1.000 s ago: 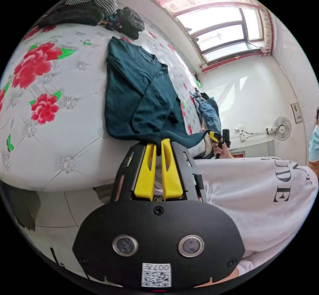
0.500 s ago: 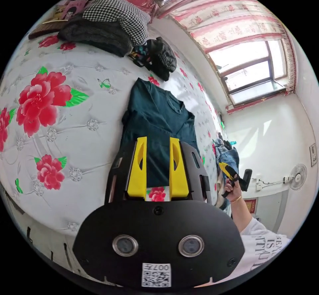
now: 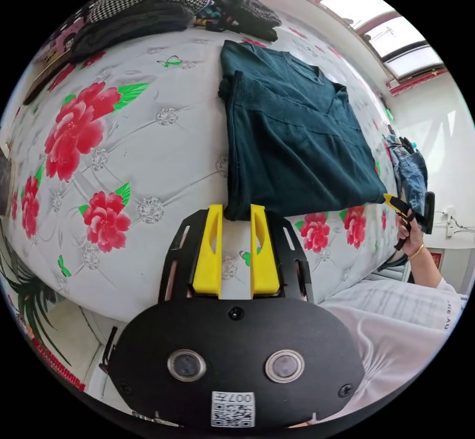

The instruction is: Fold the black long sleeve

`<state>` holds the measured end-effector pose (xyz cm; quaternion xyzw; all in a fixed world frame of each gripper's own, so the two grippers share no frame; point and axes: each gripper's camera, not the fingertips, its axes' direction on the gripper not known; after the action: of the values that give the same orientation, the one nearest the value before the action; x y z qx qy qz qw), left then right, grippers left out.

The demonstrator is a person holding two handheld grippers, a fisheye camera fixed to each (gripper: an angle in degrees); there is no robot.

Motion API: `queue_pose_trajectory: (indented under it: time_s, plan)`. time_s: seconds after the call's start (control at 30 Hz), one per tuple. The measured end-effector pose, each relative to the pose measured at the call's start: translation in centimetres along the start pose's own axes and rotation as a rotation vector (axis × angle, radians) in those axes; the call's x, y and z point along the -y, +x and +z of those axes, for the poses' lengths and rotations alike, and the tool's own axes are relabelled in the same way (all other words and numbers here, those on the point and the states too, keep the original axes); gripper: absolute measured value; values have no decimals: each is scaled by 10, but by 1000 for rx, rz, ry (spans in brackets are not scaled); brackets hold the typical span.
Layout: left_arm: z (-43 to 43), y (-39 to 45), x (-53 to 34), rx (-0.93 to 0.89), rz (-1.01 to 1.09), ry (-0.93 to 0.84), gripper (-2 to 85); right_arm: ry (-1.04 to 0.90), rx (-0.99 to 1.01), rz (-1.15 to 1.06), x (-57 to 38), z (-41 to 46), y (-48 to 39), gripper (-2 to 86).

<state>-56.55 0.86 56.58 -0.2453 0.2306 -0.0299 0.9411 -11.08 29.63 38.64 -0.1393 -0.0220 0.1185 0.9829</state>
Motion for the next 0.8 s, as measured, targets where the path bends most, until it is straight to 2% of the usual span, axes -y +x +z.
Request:
queue_pose_trajectory:
  time_s: [0.13,0.3,0.5,0.67,0.8]
  plan:
    - [-6,-3,6,-63,33,-18,32,-81,-104,-12,2,26,-13,23]
    - [-24,-14,-7,-195,-7,84,9,-77,-61,-31,-16,9,-6,3]
    - [-60,-22,-40,-302,13,183,1,77,182,7,-76,-47,30,-1]
    - [-96,-24,-82,-404,23,190,0,63,299,14,-155,-82,48,-1]
    - [-142,-34,-103,-547,-54,252,-1,94,428,0,-198,-130,49,-1]
